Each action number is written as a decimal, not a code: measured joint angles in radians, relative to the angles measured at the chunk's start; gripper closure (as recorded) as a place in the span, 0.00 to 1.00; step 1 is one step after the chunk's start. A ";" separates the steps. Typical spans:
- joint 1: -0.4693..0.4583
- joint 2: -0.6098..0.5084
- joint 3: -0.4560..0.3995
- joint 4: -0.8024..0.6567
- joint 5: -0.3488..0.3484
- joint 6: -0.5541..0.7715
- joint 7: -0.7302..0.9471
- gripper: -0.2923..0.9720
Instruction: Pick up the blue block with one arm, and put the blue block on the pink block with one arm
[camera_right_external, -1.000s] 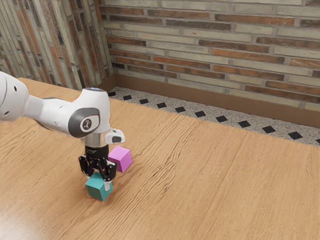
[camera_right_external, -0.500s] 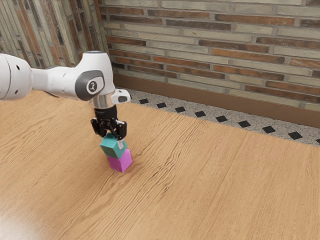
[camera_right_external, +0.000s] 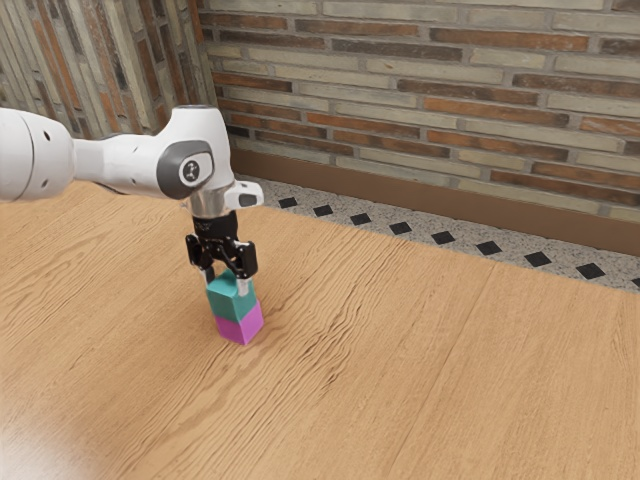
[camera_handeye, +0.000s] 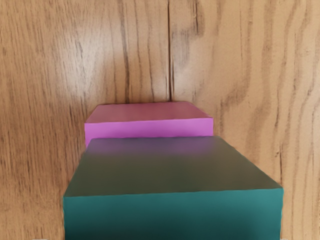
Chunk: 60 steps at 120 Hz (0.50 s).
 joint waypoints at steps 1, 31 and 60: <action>0.000 0.000 0.000 0.002 0.000 -0.001 0.001 0.32; 0.000 -0.170 -0.046 0.013 0.001 -0.081 0.034 0.26; -0.038 -0.453 -0.209 0.165 0.011 -0.300 0.182 0.24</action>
